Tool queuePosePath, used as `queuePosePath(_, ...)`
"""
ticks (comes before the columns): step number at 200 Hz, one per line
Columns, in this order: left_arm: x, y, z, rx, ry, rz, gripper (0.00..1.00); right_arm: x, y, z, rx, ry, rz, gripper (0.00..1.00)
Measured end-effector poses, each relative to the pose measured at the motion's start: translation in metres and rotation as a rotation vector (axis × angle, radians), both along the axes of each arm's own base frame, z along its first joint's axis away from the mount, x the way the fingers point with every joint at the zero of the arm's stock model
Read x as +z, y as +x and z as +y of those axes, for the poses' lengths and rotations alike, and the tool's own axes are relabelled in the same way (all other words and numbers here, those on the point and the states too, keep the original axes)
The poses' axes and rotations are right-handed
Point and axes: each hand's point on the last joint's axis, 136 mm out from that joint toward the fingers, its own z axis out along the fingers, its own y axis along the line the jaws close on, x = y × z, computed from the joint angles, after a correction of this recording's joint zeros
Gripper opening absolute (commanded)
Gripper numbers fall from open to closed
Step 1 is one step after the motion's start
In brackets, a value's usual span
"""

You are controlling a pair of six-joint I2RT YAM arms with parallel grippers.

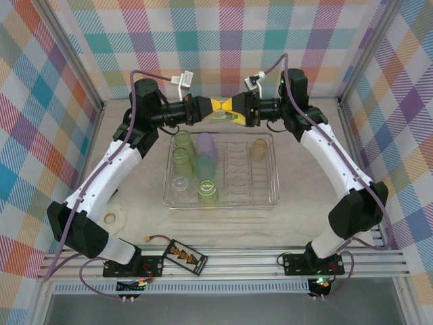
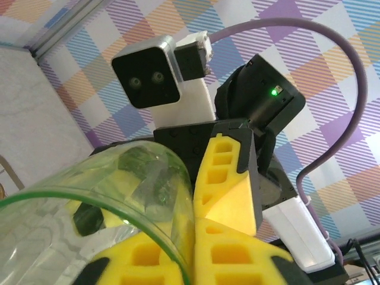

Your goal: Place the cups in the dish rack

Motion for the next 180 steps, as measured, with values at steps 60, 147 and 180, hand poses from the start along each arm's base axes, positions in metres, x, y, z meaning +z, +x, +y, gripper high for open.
queuePosePath(60,-0.045,0.005,0.01,0.079,0.174,0.09,1.0,-0.035,0.017,-0.029,-0.221,-0.227,0.003,0.51)
queuePosePath(147,-0.121,0.007,0.153,0.687,0.874,0.048,1.0,-0.103,0.001,-0.096,-0.334,-0.73,-0.052,0.48)
queuePosePath(180,-0.14,-0.025,0.228,0.898,1.062,0.079,1.0,-0.132,-0.013,-0.116,-0.289,-0.909,-0.068,0.48)
